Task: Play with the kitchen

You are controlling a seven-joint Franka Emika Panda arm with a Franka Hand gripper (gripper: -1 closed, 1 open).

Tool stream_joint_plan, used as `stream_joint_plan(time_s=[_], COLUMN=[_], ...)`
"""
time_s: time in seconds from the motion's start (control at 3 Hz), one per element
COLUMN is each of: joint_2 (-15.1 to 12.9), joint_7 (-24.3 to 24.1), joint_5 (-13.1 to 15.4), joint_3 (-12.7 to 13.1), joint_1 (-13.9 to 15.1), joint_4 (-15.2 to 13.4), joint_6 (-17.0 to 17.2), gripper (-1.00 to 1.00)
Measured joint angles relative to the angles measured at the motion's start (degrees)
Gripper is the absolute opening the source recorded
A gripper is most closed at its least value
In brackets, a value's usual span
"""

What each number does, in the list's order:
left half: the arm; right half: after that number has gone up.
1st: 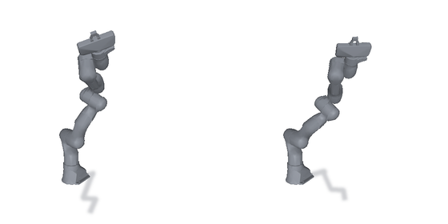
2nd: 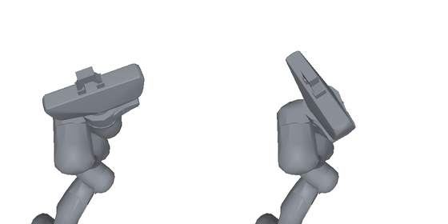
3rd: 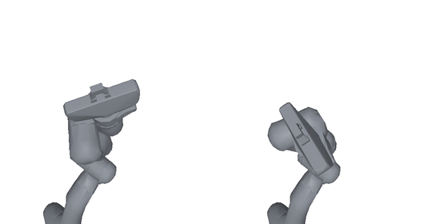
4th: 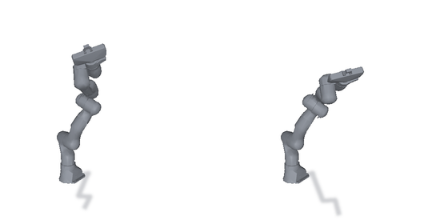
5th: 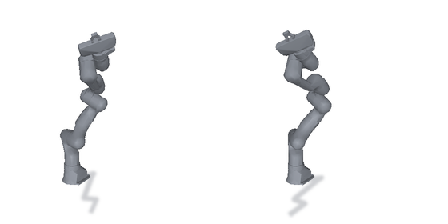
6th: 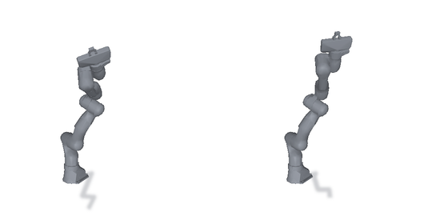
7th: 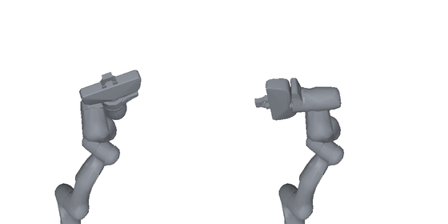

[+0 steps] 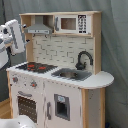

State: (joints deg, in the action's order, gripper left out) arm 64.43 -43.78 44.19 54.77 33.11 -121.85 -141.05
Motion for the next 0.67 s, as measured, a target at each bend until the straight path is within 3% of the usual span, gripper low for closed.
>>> stream_joint_plan(time_s=[0.33, 0.67], joint_2=[0.3, 1.1], joint_7=[3.0, 2.9], joint_5=[0.2, 0.2], joint_3=[5.1, 11.2], joint_1=[-0.8, -0.9], joint_4=[0.4, 0.3], joint_6=[1.6, 3.5], gripper=[1.0, 1.0])
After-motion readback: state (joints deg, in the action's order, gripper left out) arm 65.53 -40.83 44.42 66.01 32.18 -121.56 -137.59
